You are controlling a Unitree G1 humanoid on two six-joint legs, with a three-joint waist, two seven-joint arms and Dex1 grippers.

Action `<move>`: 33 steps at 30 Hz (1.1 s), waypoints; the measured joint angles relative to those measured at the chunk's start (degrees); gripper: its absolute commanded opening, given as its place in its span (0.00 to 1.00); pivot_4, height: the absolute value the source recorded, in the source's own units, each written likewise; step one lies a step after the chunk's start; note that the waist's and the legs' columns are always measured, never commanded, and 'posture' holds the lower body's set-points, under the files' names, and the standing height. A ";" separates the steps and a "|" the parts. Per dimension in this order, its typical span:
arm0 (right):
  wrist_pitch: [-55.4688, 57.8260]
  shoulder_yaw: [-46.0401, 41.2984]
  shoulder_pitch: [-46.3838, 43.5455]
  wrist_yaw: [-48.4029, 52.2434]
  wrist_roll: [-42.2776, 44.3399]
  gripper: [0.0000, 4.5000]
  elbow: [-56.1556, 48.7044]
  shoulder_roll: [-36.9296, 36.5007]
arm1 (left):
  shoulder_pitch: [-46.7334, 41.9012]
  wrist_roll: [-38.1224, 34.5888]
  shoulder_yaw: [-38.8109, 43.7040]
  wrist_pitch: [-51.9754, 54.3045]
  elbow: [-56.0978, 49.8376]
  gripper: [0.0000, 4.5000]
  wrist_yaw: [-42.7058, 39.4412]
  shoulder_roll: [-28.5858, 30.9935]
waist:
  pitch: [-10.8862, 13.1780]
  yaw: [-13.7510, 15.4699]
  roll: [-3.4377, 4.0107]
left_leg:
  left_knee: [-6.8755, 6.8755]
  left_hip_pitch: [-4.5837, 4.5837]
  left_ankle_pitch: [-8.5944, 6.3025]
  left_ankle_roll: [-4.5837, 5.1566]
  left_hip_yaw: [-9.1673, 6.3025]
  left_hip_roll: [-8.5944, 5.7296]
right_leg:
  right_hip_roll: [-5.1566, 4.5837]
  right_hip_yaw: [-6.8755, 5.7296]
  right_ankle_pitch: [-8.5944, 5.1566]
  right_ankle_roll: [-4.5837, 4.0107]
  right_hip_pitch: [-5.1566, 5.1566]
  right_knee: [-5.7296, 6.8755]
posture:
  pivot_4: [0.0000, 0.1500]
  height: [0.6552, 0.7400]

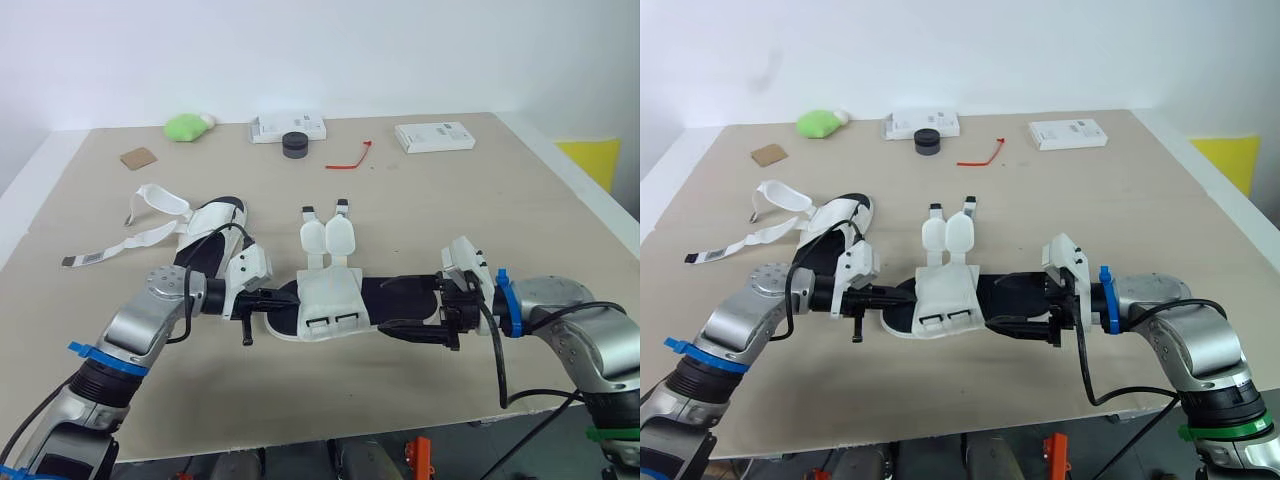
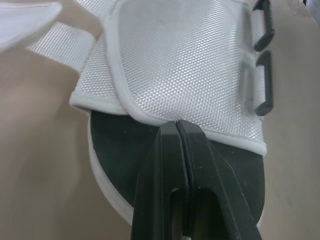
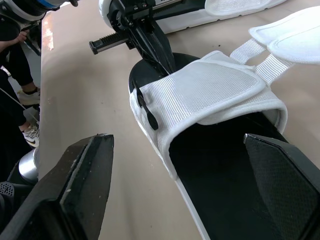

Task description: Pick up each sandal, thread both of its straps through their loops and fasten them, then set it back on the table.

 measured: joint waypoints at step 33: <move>11.90 -7.32 -10.97 -9.88 9.81 1.00 5.07 3.21 | 8.41 0.98 1.50 -11.11 4.29 0.01 2.73 -3.32 | -0.43 -0.03 0.30 | 0.12 0.32 0.04 0.07 0.04 -0.04 | -0.04 0.08 -0.04 -0.16 0.33 -0.01 | 1.00 1.00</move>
